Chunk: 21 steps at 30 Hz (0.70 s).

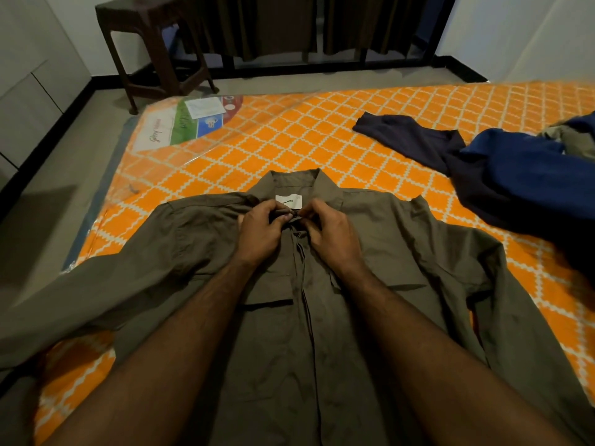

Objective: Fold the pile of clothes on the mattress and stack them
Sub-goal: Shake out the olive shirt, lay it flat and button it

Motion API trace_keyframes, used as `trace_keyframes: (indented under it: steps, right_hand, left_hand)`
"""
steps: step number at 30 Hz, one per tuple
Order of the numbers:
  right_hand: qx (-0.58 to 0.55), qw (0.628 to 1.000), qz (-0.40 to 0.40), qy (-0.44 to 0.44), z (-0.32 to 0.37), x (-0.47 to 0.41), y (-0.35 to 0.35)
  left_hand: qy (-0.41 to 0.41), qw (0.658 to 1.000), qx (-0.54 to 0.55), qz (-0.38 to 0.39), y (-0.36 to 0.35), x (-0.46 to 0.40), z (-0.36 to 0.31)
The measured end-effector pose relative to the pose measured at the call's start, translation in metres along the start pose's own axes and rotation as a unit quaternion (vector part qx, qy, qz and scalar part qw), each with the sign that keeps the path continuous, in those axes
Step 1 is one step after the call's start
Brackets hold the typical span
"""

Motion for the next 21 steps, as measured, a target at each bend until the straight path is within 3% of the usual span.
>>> trace_keyframes:
  steps: [11,21]
  right_hand:
    - [0.009,1.0,-0.023,0.003,-0.0015,-0.0003,-0.0019]
    - [-0.015,0.995,-0.037,-0.088,-0.0055,-0.0015,0.0026]
  left_hand:
    - [0.007,1.0,0.017,0.018,-0.0013,-0.0025,0.0036]
    - [-0.02,0.999,0.025,0.019,-0.0009,-0.0007,0.0035]
Point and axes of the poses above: each hand's wrist, its own x-axis away from the middle knuckle, its own y-axis out of the back of the hand, z = x × y, the point moved 2 cm from there along -x, towards the middle knuckle, and after that the axes turned 6 degrees about -x, right-handed, at the moved point
